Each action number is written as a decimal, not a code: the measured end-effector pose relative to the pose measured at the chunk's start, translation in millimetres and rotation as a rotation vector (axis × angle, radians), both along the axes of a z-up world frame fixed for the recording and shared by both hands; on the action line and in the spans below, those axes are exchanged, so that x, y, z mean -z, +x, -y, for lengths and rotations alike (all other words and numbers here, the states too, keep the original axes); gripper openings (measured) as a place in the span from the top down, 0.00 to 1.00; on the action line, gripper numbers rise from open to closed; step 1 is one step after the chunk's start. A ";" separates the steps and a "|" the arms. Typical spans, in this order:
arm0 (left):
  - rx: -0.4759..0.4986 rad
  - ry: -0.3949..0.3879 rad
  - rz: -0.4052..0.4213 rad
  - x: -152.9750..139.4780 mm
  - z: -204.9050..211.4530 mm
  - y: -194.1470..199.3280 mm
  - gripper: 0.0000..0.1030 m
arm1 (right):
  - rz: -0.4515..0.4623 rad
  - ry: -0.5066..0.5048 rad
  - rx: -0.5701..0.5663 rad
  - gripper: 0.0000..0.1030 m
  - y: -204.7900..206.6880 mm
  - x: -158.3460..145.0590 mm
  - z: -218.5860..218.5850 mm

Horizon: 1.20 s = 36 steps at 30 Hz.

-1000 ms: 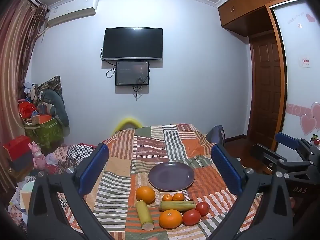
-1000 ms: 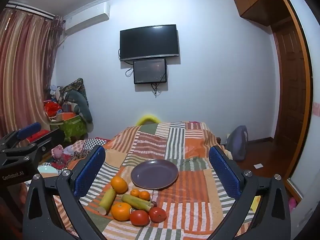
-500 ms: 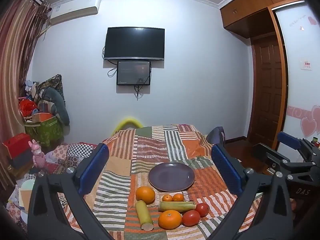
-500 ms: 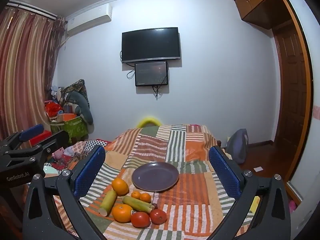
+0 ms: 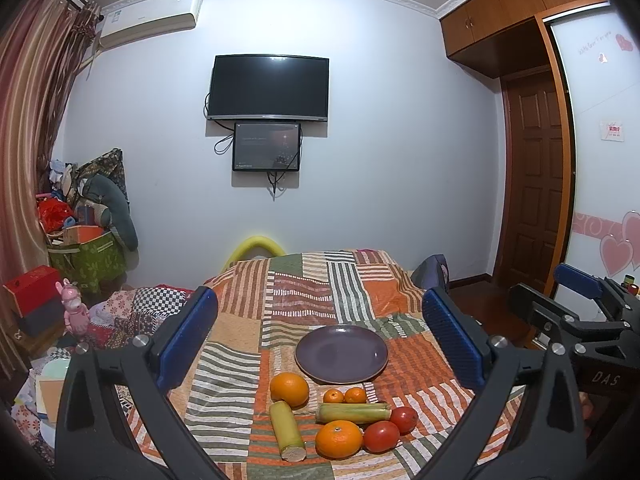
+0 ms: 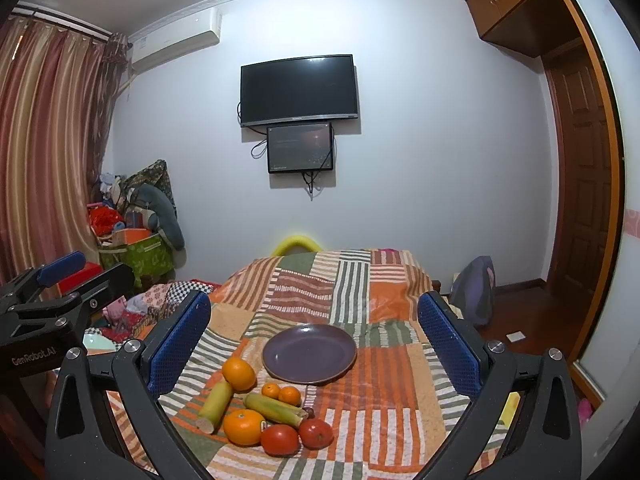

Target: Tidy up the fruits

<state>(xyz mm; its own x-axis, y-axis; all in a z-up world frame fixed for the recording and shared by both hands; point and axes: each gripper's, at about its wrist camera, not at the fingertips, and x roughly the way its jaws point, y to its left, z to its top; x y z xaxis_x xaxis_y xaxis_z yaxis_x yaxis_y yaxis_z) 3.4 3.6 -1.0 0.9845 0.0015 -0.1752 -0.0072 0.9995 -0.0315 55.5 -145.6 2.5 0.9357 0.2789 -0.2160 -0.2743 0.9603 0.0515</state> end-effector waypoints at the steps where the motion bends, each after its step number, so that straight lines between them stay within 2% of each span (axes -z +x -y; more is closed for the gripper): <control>1: 0.001 0.000 0.000 -0.5 -0.1 -0.6 0.00 | 0.001 -0.001 0.000 0.00 0.0 -0.4 -0.3; 36: 0.006 0.001 0.004 0.9 2.6 -4.6 0.00 | 0.016 0.010 0.002 0.00 -3.5 -1.5 0.9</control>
